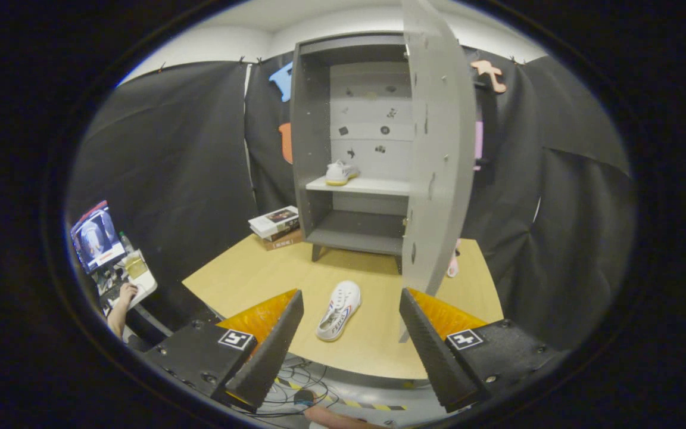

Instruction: Open the shoe cabinet door, grab the shoes and put them into the shoe cabinet, then close the shoe cabinet door.

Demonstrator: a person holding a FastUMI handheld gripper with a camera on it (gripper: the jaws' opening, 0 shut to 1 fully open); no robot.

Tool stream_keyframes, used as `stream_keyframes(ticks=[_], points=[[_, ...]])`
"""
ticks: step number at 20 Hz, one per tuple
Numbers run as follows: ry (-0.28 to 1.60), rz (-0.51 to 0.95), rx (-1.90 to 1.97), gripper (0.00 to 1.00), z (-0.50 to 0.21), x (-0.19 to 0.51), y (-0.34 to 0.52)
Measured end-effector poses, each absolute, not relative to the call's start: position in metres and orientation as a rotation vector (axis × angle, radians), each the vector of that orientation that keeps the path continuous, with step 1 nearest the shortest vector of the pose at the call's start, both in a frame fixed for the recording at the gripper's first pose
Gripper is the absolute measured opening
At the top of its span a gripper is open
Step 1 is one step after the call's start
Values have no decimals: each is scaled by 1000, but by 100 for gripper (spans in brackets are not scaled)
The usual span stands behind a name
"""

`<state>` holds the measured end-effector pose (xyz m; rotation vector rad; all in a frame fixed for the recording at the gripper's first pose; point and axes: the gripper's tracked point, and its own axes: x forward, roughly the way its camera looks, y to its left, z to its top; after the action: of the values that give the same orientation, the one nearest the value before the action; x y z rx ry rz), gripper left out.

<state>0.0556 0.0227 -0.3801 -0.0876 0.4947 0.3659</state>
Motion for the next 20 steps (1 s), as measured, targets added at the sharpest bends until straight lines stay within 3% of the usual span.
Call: stream_keyframes(ticks=[10,16,20], points=[[862,354,-27,100,-540,124,131],[1033,164,90,92,-625,181,146],[1065,136,149,81,-655,201,151]])
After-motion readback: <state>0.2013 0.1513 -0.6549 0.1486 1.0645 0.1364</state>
